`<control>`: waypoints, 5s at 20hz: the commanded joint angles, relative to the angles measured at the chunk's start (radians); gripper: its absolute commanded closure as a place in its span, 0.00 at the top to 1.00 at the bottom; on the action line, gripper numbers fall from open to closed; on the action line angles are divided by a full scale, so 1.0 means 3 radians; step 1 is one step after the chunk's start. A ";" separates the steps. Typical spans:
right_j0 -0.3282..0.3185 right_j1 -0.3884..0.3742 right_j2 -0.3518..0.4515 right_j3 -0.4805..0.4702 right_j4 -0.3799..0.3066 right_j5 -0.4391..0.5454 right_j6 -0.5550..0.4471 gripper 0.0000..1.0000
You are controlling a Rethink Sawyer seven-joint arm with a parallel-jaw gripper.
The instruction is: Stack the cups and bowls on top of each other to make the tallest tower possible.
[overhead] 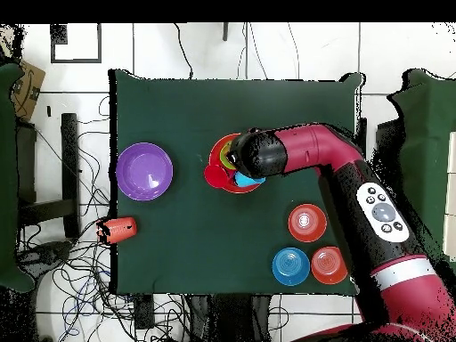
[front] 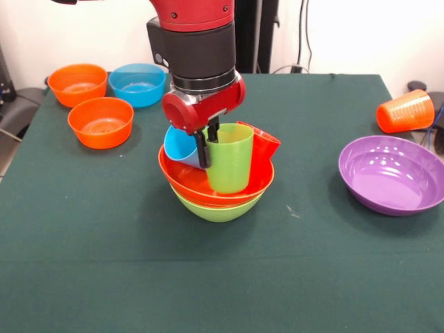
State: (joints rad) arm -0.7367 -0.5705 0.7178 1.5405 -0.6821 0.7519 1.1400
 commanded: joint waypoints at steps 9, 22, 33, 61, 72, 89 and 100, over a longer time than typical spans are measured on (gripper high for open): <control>0.0144 0.0115 -0.0042 -0.0137 -0.0248 0.0477 -0.0833 0.00; 0.0153 0.0114 -0.0038 -0.0144 -0.0247 0.0540 -0.0845 1.00; 0.0048 0.0064 0.0059 -0.0067 -0.0213 0.0484 -0.0865 1.00; -0.0342 -0.0808 0.0507 0.0716 0.0357 0.0925 -0.0817 1.00; -0.0367 -0.0650 0.0479 0.0589 0.0172 0.1004 -0.0940 1.00; -0.0280 -0.0458 0.0246 0.0316 -0.0544 0.1535 -0.1365 1.00; -0.0162 -0.0307 0.0215 -0.0024 -0.0933 0.2048 -0.1624 1.00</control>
State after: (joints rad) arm -0.8508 -0.7253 0.8520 1.6270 -0.8163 1.1985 1.0572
